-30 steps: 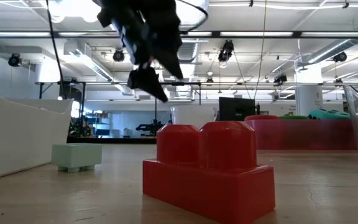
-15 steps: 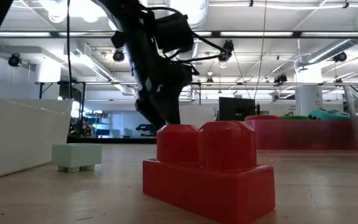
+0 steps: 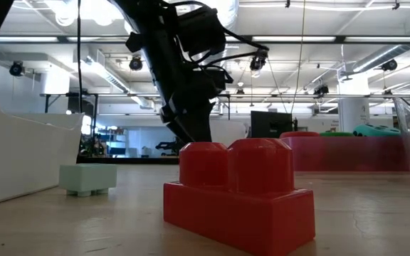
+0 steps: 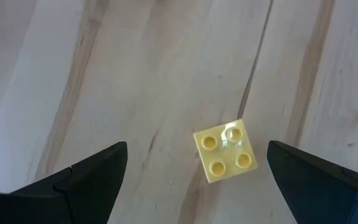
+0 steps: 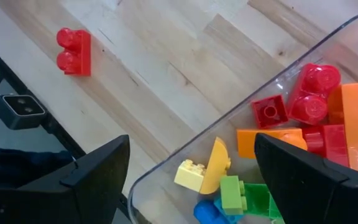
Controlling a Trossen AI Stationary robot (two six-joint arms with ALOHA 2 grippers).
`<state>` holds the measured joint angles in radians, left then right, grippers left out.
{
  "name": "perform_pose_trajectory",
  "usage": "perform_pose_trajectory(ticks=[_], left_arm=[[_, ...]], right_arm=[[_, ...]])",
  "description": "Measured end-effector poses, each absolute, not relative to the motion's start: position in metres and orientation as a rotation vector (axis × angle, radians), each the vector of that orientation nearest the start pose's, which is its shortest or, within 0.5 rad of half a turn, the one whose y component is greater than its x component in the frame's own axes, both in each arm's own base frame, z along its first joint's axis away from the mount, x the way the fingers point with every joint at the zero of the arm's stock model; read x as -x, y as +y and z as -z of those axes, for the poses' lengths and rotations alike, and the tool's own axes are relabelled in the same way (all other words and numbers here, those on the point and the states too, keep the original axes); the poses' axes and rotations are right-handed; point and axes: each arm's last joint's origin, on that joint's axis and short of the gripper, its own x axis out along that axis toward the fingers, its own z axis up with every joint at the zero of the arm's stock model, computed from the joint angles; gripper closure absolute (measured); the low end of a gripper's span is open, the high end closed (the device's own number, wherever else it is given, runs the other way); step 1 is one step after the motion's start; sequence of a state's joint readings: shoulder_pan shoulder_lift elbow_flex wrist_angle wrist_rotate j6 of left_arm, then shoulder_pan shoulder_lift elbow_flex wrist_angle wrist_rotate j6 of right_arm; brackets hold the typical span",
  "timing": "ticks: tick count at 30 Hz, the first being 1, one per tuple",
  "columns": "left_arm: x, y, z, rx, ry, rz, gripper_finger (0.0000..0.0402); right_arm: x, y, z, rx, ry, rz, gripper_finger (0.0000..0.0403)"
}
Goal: Pick & Place Toys
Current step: Put the light yellow game piece into the transparent bin
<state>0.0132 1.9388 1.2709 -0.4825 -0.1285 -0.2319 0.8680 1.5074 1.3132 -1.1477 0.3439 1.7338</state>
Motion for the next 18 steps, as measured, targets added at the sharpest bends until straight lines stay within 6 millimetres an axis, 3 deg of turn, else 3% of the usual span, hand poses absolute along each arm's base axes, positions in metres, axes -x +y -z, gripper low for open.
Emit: perform_pose_trajectory(ticks=[13,18], left_arm=[[-0.390,-0.007,-0.134,0.129,1.163,-0.308,0.0014],[-0.392,-0.007,-0.127,0.144,1.172,-0.320,0.0039]], right_arm=[[-0.187,0.204,-0.286,-0.758,1.022,0.577,0.0066],[-0.187,0.204,-0.285,-0.758,1.022,0.578,0.0066]])
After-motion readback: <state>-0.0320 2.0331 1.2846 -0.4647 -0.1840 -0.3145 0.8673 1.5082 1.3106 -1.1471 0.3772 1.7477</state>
